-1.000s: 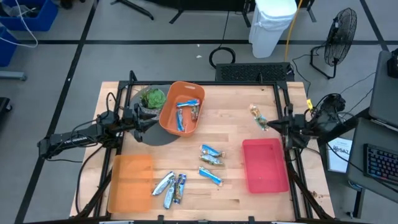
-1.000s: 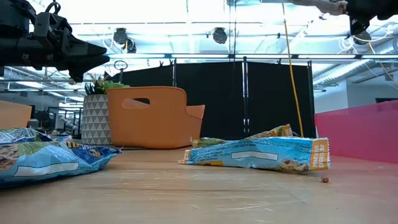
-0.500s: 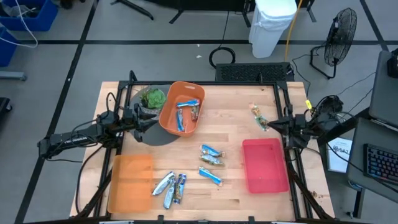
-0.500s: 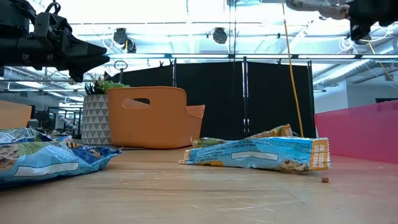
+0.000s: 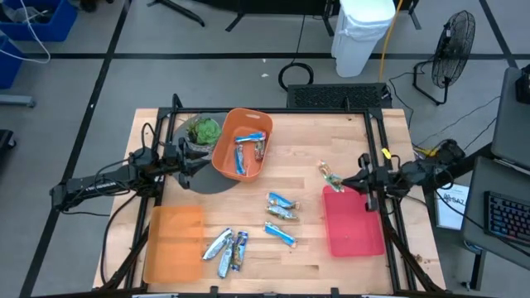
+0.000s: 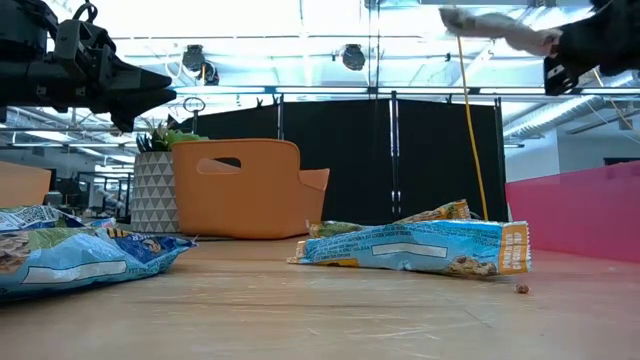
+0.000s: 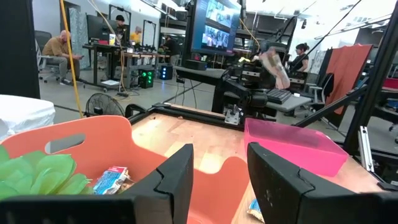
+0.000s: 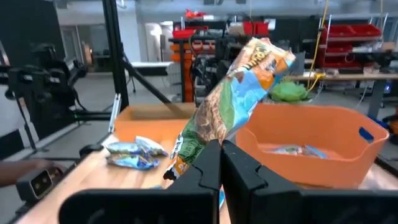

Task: Pick and place Granola Bars by type
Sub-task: Put the yellow granola bar into the red bin

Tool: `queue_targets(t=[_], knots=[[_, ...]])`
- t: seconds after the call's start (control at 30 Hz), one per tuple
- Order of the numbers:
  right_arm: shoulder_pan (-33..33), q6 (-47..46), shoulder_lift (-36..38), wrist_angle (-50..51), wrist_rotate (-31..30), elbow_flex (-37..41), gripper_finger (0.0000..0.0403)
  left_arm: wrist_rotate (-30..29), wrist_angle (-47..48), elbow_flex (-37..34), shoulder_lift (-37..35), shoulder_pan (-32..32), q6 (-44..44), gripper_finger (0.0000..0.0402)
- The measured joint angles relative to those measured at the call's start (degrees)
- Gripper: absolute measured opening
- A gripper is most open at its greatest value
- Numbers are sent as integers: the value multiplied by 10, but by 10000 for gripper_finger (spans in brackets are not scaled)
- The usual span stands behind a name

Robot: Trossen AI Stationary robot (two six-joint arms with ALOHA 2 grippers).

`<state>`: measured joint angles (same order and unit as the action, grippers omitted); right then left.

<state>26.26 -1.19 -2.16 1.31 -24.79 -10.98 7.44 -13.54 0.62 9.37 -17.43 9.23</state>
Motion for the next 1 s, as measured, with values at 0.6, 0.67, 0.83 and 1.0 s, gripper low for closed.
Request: queue_targets(t=[0.6,0.67,0.83,1.0], knots=[[-311,-167,-160,397,328,-242,0,0,0,0,0,0,0,154],[-311,-204,-177,472,342,-282,0,0,0,0,0,0,0,154],[-310,-273,-202,556,424,-300,0,0,0,0,0,0,0,154],[-303,-301,-223,580,477,-263,0,0,0,0,0,0,0,154]])
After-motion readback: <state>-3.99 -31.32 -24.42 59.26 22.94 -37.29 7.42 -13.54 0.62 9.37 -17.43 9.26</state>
